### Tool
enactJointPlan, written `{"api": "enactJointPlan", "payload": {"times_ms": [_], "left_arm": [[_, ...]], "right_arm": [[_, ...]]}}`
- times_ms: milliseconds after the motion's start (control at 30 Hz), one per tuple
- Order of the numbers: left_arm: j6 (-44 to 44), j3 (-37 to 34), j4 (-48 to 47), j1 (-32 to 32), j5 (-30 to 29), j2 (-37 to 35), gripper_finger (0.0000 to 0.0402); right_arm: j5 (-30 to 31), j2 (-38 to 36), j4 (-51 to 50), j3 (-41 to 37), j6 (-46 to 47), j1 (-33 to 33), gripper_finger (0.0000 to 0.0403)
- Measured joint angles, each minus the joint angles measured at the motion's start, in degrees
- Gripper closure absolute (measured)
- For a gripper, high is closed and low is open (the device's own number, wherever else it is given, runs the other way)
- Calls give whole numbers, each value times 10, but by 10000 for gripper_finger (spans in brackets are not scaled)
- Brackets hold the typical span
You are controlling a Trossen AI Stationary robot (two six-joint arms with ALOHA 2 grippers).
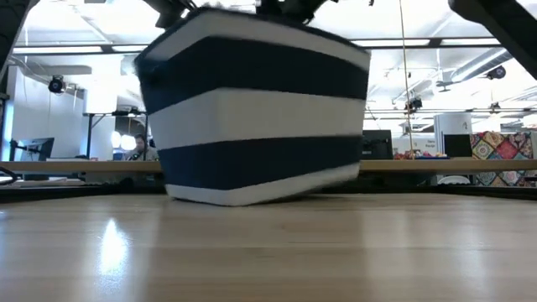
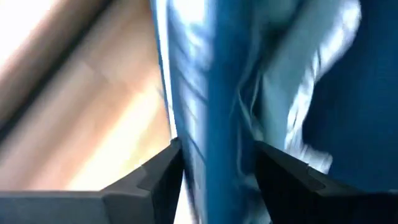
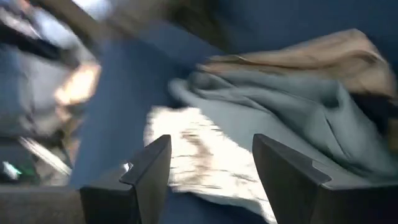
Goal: Fold Laundry from Bin
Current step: Put the folded clothes into the laundry basket
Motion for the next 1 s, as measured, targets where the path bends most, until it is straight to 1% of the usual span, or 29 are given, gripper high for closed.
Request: {"api": "enactJointPlan", "payload": {"times_ms": [100,233,300,400,500,633,800,900,1000], "left_arm": [[1,-12,-48,-31,8,-2,238],[6,-26,-62,-94,25,-8,250],[9,-27,-60,-128,29,-9,252],[14,-19,-63,-170,9,-10,252],[11,-1,-95,-188,-42,-20,251],[-4,6,-154,-179,-111,-79,254],[-45,-41,-149,-158,-132,-166,260],[-68,-83,-108,-148,-173,-213,265],[-104,-118,-76,-137,-233,-249,267]], "right_arm": [[4,3,-91,-2,-43,14,184],[26,5,-220,-9,-104,55,184],[38,5,-249,-23,-118,77,184],[51,5,-246,-51,-121,96,184],[78,7,-246,-93,-120,112,184],[114,5,-247,-161,-115,132,184],[110,-8,-234,-205,-92,157,184],[97,-5,-172,-222,-73,171,184],[82,-4,-74,-250,-19,180,184]]}}
